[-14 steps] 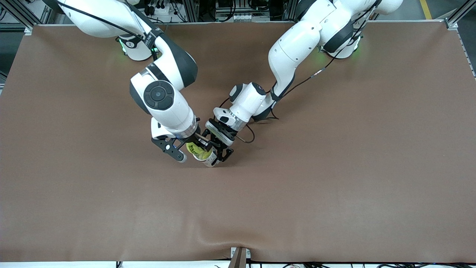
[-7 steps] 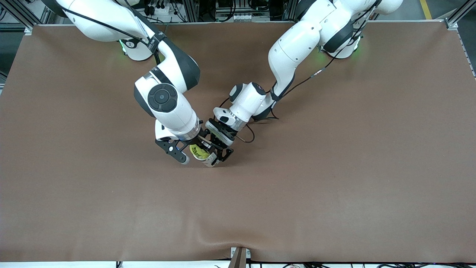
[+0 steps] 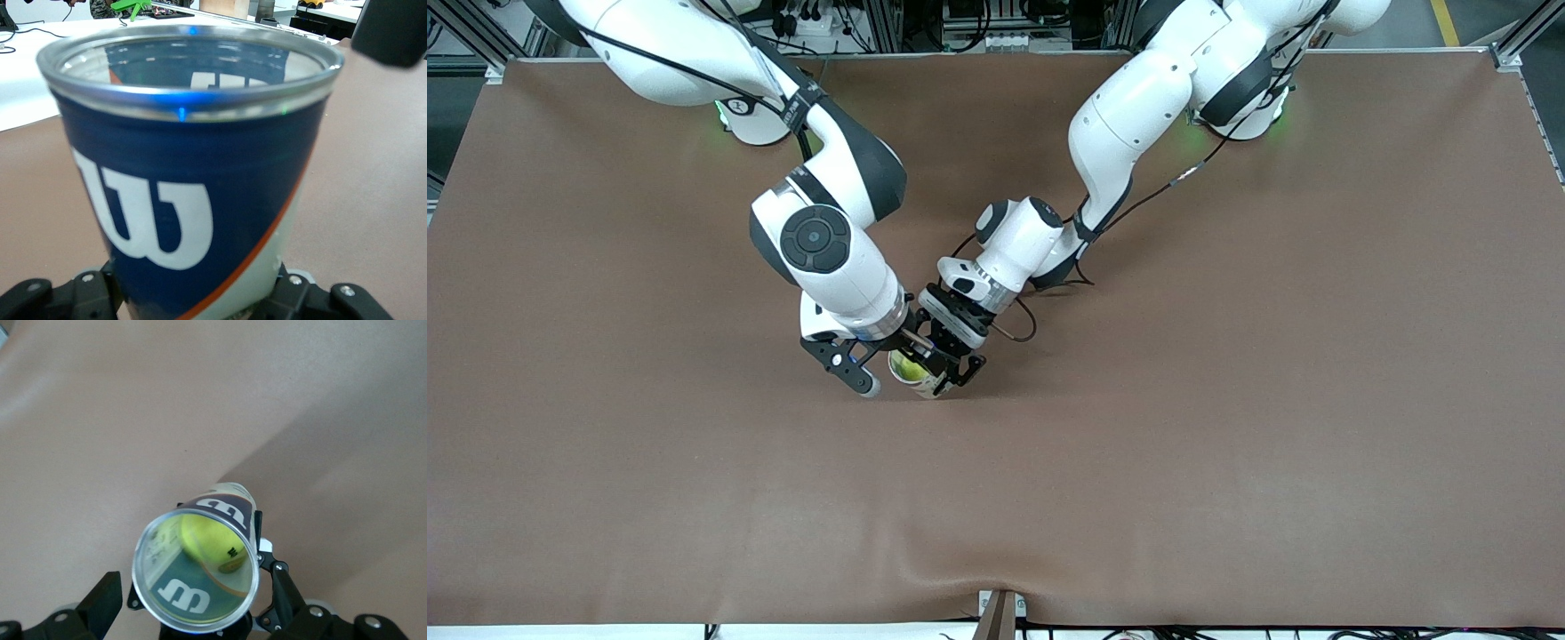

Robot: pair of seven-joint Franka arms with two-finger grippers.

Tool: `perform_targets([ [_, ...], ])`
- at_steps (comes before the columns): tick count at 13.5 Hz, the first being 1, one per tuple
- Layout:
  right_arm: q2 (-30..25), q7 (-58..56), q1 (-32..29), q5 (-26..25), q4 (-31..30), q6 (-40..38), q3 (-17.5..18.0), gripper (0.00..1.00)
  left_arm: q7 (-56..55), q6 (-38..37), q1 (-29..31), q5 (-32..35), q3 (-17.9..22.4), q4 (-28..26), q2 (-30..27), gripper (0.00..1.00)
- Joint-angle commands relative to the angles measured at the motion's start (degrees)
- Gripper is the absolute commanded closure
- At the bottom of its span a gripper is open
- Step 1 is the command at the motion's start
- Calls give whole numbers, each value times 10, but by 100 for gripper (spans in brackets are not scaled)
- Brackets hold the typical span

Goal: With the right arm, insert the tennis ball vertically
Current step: 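Release the second ball into the can with the right gripper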

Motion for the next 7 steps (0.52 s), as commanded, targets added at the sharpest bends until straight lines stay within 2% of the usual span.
perform_targets([
  [1,3,6,-8,-10,22,-13,7,0,-4,2,-4,-10,4,10,15,20],
  [3,-1,-20,-27,-9,29,-46,13,0,-5,2,-4,-16,4,10,14,0],
  [7,-23,-164,-55,-9,90,-206,19,0,-9,0,-3,-16,4,9,7,0],
])
